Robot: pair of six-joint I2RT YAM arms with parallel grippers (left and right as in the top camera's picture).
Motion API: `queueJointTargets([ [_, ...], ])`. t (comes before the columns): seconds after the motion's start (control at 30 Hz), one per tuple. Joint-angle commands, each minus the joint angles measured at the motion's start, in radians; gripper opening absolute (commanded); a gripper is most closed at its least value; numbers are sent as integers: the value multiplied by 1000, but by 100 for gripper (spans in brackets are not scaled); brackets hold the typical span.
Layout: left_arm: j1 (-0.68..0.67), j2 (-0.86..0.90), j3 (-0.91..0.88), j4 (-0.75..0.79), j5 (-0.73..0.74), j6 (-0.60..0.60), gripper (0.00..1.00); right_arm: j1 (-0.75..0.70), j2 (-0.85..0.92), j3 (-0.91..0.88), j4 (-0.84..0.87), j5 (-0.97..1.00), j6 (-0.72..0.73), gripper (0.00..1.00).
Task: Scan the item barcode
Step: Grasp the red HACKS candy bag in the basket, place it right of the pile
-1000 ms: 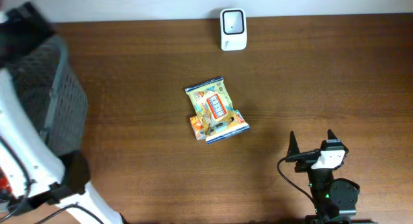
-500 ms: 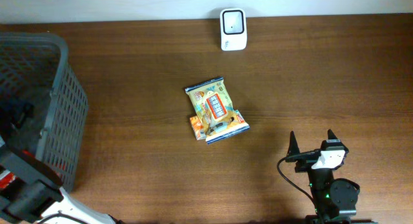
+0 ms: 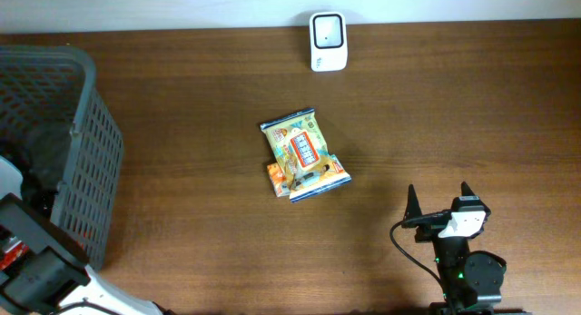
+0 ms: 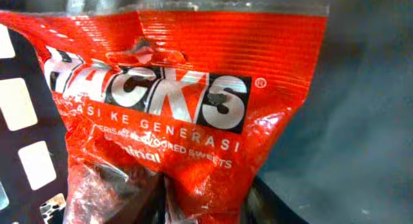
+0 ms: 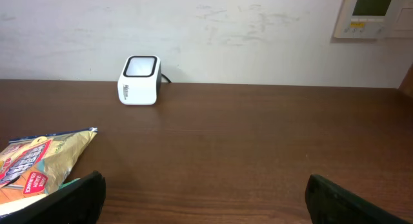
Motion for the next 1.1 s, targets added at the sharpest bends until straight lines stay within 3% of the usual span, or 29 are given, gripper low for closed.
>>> queueJointTargets([
  [0.0, -2, 5, -29, 10, 55, -10, 19, 5, -6, -7, -4, 6, 1, 99],
  [0.03, -2, 5, -29, 10, 68, -10, 0, 5, -6, -7, -4, 6, 1, 99],
  [0.13, -2, 1, 50, -25, 249, 5, 0, 5, -6, -7, -3, 6, 1, 99],
  [0.2, -2, -37, 138, -87, 280, 5, 0, 5, -6, -7, -3, 6, 1, 99],
  [0.3, -2, -208, 286, -160, 311, 44, 0, 5, -6, -7, -3, 6, 1, 99],
  [0.43, -22, -512, 310, -123, 423, 48, 0, 5, -6, -7, -3, 6, 1, 98],
  [0.53, -199, -721, 310, -9, 566, 108, 0, 5, -6, -7, -3, 6, 1, 98],
  [0.6, -326, -767, 310, 30, 591, 108, 0, 5, -6, -7, -3, 6, 1, 99],
  [0.67, -603, -800, 310, 115, 570, 162, 0, 5, -6, -7, -4, 6, 1, 98],
  [0.7, -778, -789, 309, 133, 455, 165, 0, 5, -6, -7, -4, 6, 1, 98],
  [0.73, -859, -768, 306, 132, 408, 165, 0, 5, -6, -7, -3, 6, 1, 99],
  [0.8, -1059, -640, 282, 129, 397, 164, 0, 5, -6, -7, -3, 6, 1, 99],
  [1.07, -1408, -80, 278, 313, 436, 164, 0, 5, -6, -7, -3, 6, 1, 99],
])
